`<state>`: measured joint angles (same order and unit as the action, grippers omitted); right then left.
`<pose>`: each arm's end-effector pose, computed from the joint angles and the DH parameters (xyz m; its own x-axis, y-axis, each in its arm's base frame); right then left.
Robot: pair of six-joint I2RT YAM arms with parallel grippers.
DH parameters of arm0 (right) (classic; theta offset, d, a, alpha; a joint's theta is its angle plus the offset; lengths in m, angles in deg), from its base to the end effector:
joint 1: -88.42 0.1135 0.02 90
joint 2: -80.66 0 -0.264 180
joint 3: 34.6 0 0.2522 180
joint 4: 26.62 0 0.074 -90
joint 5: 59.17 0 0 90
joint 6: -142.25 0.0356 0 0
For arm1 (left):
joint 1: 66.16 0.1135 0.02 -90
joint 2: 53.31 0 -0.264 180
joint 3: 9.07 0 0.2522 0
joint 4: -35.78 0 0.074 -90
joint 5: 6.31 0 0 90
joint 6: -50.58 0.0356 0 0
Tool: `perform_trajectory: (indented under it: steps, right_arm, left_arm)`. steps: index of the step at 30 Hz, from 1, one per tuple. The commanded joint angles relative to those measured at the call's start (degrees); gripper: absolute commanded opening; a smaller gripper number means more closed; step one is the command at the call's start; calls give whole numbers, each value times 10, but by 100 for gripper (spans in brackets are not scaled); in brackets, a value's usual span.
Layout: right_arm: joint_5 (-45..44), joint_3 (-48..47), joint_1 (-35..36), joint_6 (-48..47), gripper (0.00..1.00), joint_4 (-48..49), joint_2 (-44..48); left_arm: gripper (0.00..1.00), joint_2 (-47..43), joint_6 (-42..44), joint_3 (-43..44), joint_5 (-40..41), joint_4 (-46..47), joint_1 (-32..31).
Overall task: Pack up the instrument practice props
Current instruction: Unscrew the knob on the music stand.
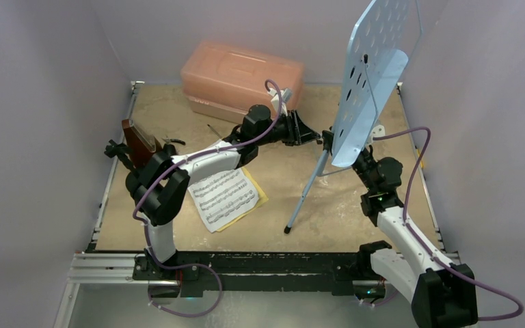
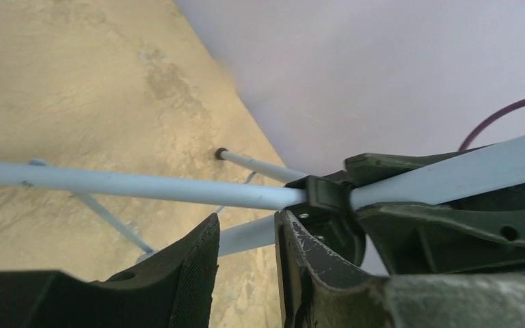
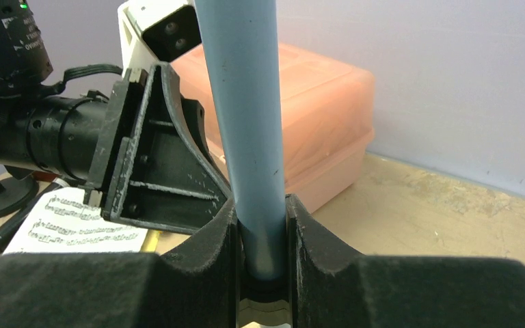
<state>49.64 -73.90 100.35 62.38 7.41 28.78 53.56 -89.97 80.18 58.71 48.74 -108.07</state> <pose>0.1966 0.0533 0.3056 0.2662 0.2264 -0.9370 -0.5446 0.8373 0.0476 0.3196 -0.3070 0.2812 -0.7478 -0.2693 -0.6068 0.5371 0.2919 -0.7914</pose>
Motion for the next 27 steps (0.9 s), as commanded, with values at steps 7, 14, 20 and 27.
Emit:
perform_trajectory:
  steps: [7, 14, 20, 27]
  right_arm:
    - [32, -25, 7, 99, 6, 43, -23]
    - [18, -25, 8, 108, 6, 33, -12]
    - [-1, -21, 8, 114, 6, 10, 3]
    - [-29, -3, 8, 112, 6, 5, 28]
  left_arm:
    - [35, -14, 76, -2, 19, -62, -12]
    - [39, -52, 144, -32, 17, -24, -38]
    - [40, -81, 181, -60, 27, 17, -49]
    - [45, -114, 223, -97, 47, 59, -54]
